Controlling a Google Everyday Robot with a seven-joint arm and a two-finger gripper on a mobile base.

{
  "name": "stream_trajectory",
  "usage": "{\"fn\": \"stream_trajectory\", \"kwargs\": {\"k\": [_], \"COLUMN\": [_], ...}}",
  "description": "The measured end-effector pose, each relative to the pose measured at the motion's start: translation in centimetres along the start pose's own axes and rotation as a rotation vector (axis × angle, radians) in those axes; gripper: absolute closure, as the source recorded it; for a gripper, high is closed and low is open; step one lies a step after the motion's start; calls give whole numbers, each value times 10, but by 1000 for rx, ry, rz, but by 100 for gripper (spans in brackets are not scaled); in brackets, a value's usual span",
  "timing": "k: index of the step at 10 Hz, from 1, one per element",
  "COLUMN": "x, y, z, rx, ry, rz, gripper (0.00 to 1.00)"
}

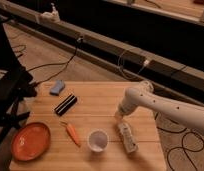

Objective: Stand the bottle upright

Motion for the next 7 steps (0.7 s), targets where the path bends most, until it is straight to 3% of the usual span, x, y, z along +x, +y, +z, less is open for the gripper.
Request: {"fn": "stream_trajectory", "kwargs": {"k": [3,5,6,7], "x": [-55,-87,-94,-96], "y": [-10,0,3,4], "z": [-78,-132,-149,-152], "rx": [63,92,103,104], "ry": [-150,-274,-310,-319], "rz": [-111,-194,-218,-225], "gripper": [94,94,94,94]}}
